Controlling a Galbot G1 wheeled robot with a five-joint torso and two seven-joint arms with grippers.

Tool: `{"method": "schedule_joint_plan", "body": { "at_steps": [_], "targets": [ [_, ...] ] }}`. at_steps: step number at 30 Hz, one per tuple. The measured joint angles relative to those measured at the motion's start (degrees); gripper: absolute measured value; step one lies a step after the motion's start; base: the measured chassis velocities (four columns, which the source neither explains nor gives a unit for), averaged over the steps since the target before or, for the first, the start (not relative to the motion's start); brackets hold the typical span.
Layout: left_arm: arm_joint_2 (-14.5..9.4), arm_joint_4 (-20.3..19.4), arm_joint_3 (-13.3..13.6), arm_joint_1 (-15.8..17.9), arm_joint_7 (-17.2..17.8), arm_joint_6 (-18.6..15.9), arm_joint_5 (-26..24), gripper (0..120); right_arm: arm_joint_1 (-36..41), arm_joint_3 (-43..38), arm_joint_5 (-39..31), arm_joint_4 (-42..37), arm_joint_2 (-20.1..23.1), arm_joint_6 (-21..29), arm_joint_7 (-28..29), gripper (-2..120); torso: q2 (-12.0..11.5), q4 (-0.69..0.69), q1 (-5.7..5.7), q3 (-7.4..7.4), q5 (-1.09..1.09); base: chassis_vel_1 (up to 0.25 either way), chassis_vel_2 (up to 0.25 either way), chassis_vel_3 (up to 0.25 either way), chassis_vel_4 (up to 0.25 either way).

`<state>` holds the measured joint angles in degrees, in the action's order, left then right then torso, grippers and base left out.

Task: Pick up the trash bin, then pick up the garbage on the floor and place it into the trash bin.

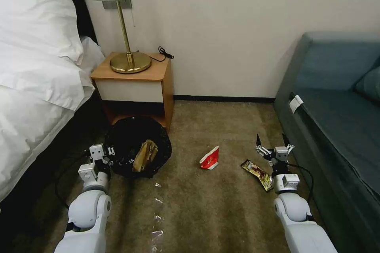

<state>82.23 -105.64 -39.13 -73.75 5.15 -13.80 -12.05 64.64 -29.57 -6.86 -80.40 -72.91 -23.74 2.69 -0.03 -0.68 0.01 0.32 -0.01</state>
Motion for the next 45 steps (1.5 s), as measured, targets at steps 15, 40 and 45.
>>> {"method": "schedule_joint_plan", "body": {
  "at_steps": [15,40,45],
  "targets": [
    [0.4,2.6,-0.1,1.4,-0.3,0.3,0.2,5,-8.4,5.2,-3.6,10.6,8.1,3.2,-6.0,100,0.0,0.00,0.00,0.00,0.02,0.000,0.000,0.000,0.000],
    [1.4,-2.3,-1.5,-2.2,0.3,-0.1,2.1,5,-21.0,15.3,-9.4,32.4,9.6,18.0,-13.9,100,0.0,0.00,0.00,0.00,0.00,0.000,0.000,0.000,0.000],
    [1.5,-3.0,-2.1,-3.1,0.3,-0.2,2.2,5,-24.1,15.5,-7.8,39.4,6.4,18.7,-14.6,100,0.0,0.00,0.00,0.00,0.00,0.000,0.000,0.000,0.000]
  ]
}}
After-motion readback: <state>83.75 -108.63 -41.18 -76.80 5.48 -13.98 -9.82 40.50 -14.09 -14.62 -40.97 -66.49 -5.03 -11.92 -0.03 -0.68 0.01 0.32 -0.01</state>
